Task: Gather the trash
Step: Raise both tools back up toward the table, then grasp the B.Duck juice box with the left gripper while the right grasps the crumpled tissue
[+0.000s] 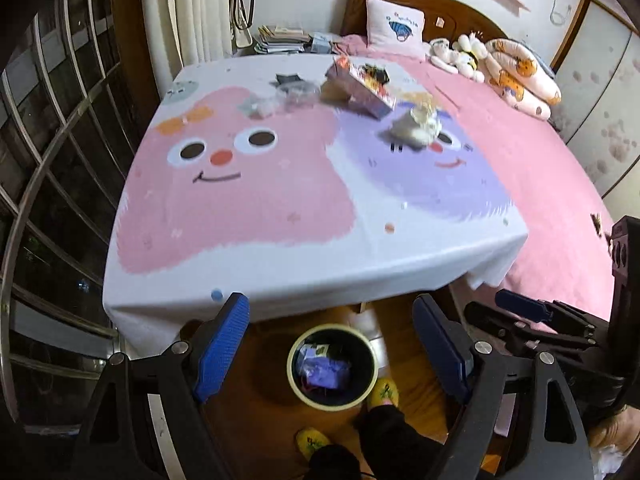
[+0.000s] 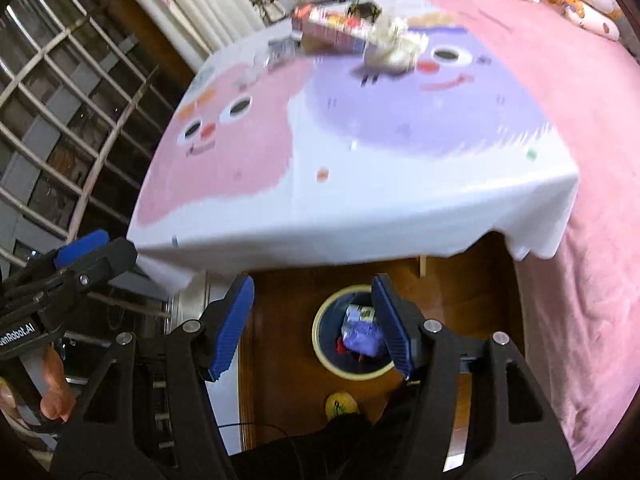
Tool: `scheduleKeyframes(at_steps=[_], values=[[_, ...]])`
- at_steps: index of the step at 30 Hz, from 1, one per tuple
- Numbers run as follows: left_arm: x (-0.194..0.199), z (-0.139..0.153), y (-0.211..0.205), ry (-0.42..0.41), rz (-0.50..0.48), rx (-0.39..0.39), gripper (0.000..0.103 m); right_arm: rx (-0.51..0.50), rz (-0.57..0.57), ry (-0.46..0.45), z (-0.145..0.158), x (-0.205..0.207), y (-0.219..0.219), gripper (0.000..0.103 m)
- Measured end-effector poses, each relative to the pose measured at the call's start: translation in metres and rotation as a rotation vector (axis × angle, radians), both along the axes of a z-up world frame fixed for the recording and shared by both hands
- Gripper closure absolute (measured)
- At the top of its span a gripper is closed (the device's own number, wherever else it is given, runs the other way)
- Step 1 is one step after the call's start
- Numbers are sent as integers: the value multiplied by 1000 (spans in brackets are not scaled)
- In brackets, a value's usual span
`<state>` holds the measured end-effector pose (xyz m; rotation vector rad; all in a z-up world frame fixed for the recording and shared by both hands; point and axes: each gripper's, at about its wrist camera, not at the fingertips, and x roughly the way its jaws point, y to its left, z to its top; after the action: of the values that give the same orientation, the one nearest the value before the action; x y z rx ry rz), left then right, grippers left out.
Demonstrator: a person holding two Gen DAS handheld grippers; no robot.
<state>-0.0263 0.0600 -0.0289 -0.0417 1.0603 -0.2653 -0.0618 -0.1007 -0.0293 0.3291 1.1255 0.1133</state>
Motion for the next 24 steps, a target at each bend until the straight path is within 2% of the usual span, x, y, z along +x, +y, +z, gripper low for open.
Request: scheduleKeyframes(at_steps=[6, 12, 18, 24], values=[[30, 20, -6, -33, 4, -28, 18, -13, -61, -50, 27, 36, -23, 38], [81, 23, -20, -38, 75, -29, 18, 6, -108, -78, 37, 105, -66, 36], [159, 4, -48, 13, 136, -5, 18, 52, -140, -27, 1, 202, -119, 35], [242, -20, -85, 78, 189, -46, 18, 141, -178, 78, -57, 293, -171, 35]])
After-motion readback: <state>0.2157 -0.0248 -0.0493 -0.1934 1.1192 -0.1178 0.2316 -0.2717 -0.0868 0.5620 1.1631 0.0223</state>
